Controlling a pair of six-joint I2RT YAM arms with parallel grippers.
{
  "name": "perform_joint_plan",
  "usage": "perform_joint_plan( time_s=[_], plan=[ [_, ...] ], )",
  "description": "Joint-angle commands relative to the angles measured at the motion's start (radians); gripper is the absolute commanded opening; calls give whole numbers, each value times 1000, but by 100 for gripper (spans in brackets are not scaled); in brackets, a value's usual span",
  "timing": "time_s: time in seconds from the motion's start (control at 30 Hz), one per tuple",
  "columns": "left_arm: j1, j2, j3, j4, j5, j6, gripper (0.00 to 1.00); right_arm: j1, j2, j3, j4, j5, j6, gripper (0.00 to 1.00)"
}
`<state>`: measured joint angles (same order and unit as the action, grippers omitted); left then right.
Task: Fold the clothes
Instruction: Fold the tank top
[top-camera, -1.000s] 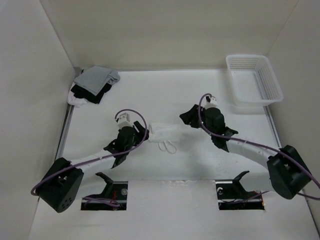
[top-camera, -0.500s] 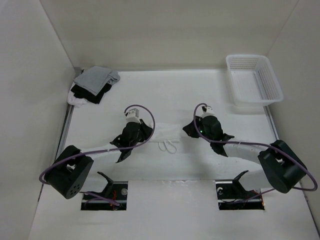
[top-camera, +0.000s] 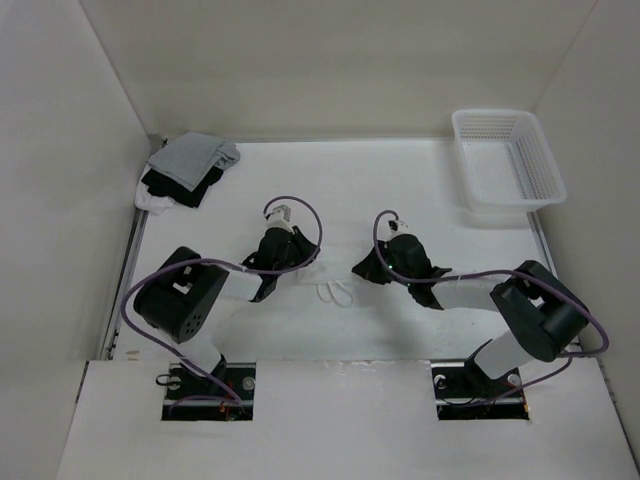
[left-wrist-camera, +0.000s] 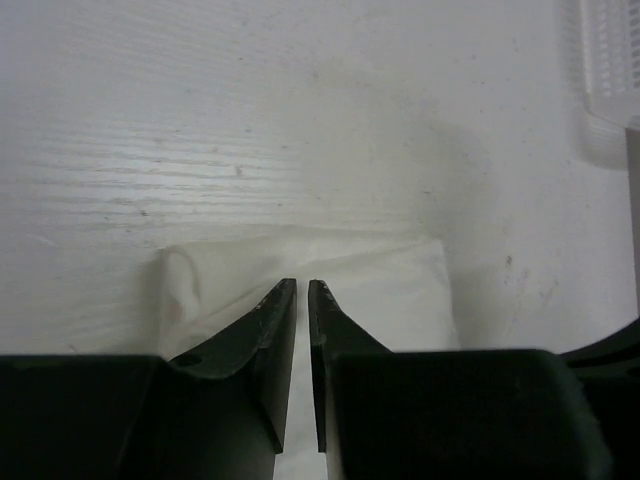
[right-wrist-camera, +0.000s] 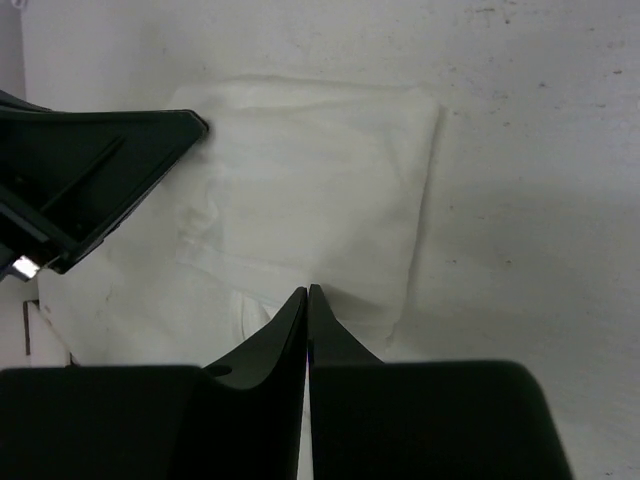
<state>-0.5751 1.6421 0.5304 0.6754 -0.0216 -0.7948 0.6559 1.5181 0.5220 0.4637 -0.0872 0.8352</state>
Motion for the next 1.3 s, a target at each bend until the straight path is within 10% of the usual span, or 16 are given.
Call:
perform_joint_plan(
  time_s=[0.0, 0.57, 0.87, 1.27],
  plan=[
    [25, 39, 31, 124, 25, -24, 11, 6, 4, 7, 50, 6, 38, 5],
    [91, -68, -81, 273, 12, -55, 38, 21, -88, -89, 26, 53, 51, 13],
    [172, -378, -119, -179, -194, 57, 46, 41, -367, -22, -132, 127, -82, 51],
    [274, -560, -191, -468, -238, 2, 60, -72, -503, -191, 27, 412, -170, 66]
  ],
)
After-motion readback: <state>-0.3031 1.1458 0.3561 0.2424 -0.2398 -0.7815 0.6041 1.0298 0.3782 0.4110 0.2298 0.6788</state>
